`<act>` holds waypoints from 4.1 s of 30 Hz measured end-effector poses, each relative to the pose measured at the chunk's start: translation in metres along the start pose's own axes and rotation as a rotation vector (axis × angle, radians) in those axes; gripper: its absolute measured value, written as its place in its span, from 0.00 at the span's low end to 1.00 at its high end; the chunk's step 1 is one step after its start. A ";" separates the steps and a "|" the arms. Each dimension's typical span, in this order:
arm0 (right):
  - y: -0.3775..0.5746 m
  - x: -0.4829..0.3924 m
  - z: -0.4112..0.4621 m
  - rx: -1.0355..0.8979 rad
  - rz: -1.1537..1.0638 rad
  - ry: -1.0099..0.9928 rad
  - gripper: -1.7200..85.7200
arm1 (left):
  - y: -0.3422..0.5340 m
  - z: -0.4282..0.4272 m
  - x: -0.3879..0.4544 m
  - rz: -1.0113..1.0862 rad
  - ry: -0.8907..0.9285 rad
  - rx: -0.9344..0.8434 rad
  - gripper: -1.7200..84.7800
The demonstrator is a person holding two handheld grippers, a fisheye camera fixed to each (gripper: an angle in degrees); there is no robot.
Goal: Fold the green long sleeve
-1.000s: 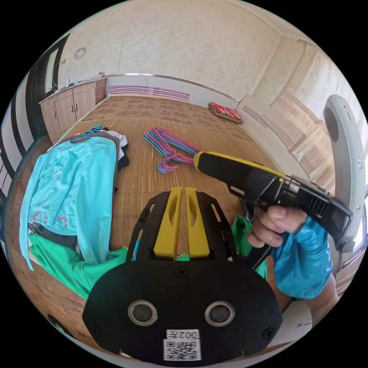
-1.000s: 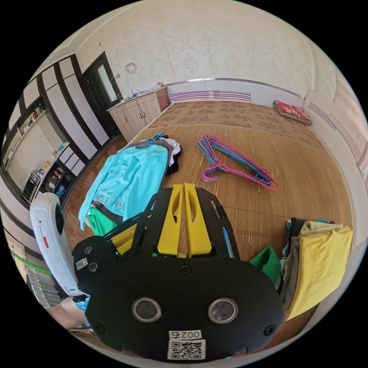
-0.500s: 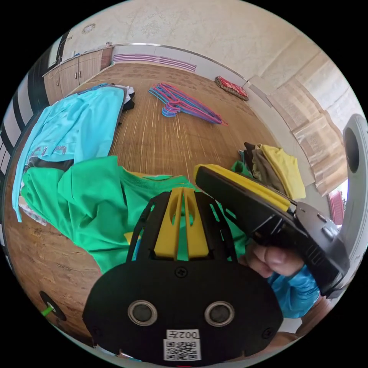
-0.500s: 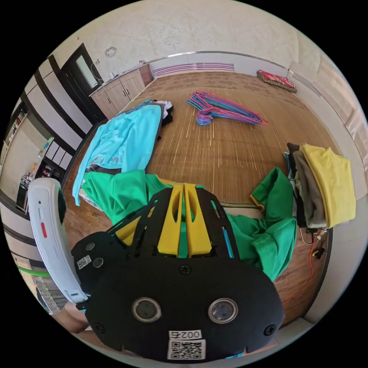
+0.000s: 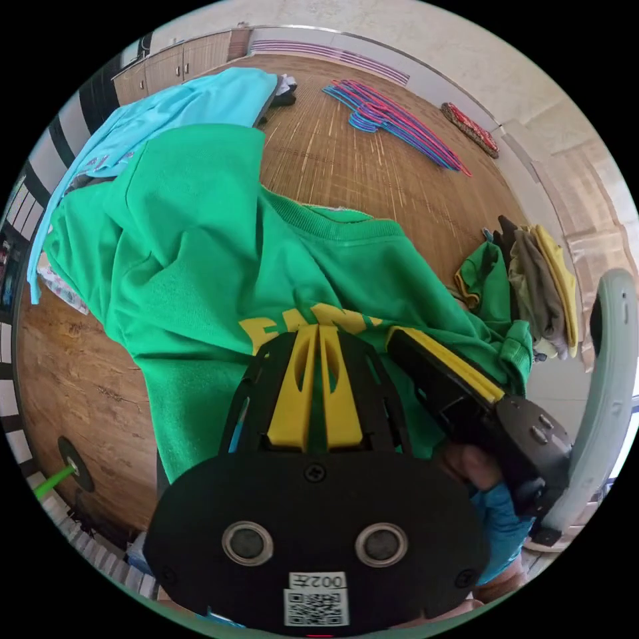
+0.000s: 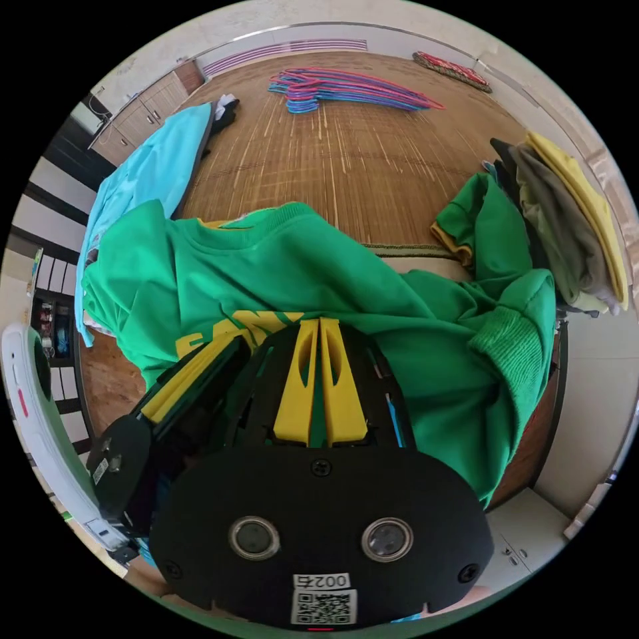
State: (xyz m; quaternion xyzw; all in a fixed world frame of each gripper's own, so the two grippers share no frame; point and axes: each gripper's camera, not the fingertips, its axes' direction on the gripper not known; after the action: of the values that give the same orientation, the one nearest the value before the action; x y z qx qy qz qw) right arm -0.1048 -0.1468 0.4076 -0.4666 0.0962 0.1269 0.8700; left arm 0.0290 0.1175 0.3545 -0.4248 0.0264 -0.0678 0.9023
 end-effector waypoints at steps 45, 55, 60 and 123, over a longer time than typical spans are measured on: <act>0.048 -0.067 0.094 0.008 0.216 0.059 0.01 | 0.032 0.104 -0.019 -0.084 0.076 0.047 0.01; 0.043 -0.085 0.104 -0.008 0.214 0.095 0.01 | 0.030 0.114 -0.025 -0.065 0.058 0.044 0.01; 0.039 -0.094 0.108 -0.007 0.205 0.123 0.01 | 0.028 0.117 -0.033 -0.071 0.092 0.051 0.01; -0.071 -0.111 0.127 -0.155 0.222 0.150 0.01 | -0.046 0.129 -0.016 -0.029 0.031 -0.056 0.01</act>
State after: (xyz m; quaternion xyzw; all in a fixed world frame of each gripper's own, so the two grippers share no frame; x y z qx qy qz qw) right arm -0.1818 -0.0933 0.5645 -0.5271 0.2019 0.1939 0.8024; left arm 0.0221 0.1893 0.4715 -0.4490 0.0362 -0.0867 0.8886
